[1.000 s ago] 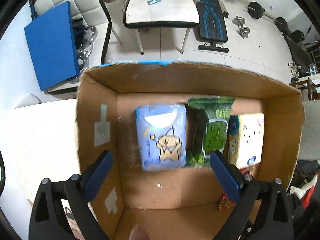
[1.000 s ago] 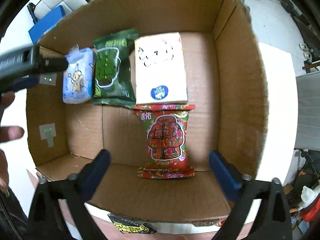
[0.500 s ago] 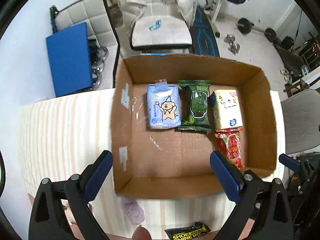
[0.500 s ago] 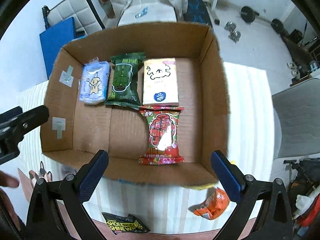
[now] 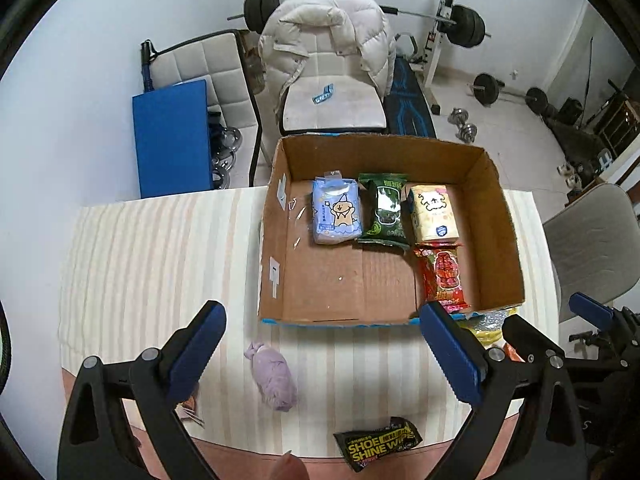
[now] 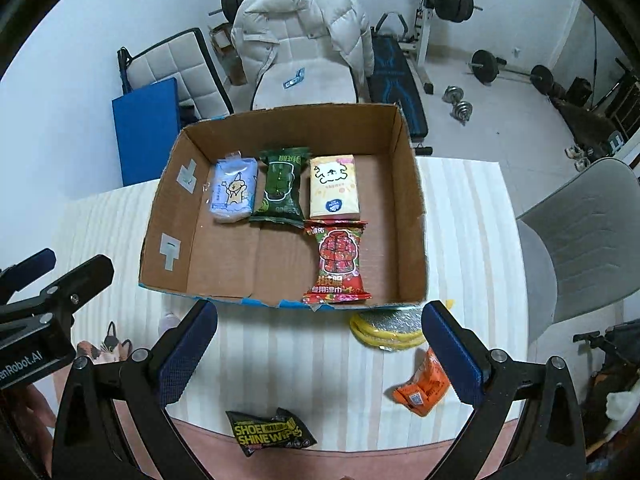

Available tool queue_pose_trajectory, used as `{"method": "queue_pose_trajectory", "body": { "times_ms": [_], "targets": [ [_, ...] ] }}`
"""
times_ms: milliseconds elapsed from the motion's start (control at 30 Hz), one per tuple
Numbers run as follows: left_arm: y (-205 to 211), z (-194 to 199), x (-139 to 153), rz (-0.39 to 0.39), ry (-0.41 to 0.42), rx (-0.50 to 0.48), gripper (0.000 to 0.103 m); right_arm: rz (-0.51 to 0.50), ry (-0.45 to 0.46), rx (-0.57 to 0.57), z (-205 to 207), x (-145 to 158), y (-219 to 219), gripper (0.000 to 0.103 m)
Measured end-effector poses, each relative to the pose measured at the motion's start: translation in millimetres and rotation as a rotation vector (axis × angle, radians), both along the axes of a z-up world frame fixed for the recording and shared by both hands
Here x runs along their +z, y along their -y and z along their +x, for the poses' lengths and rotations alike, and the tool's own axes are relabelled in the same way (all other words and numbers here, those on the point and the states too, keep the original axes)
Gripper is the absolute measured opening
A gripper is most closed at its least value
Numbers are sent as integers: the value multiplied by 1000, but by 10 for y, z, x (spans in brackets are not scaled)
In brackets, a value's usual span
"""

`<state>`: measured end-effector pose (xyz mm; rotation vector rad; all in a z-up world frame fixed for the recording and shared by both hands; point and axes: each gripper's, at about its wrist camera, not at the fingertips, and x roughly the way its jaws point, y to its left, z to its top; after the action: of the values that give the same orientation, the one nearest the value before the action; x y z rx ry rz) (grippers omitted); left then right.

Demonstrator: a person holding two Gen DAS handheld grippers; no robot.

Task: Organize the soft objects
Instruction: 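Reach the left tool to the lilac towel while the right tool reaches the black wipes pack, then grasp and carry the towel and black pack into the box, then release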

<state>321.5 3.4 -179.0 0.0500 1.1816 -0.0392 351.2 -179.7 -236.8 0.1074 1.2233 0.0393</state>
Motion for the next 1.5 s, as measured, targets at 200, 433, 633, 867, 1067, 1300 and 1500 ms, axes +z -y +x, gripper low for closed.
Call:
{"method": "queue_pose_trajectory", "body": {
  "times_ms": [200, 433, 633, 867, 1067, 1300, 1500],
  "targets": [
    [-202, -333, -104, 52, -26, 56, 99, 130, -104, -57, -415, -210, 79, 103],
    [-598, -824, -857, 143, -204, 107, 99, 436, -574, -288, -1249, -1768, -16, 103],
    [-931, -1132, -1284, 156, -282, 175, 99, 568, -728, -506, -1445, -2553, -299, 96],
    [-1147, -1132, -1517, 75, -344, 219, 99, 376, -697, -383, -1205, -2513, -574, 62],
    [-1061, -846, -1766, -19, -403, 179, 99, 17, -607, 58, -1045, -2259, -722, 56],
    [-948, -370, -2253, -60, -472, 171, 97, -182, -575, 236, -946, -2145, -635, 57],
    [-864, -224, -2585, -57, -545, 164, 54, 12, -544, 59, -830, -2004, -295, 75]
  ]
}}
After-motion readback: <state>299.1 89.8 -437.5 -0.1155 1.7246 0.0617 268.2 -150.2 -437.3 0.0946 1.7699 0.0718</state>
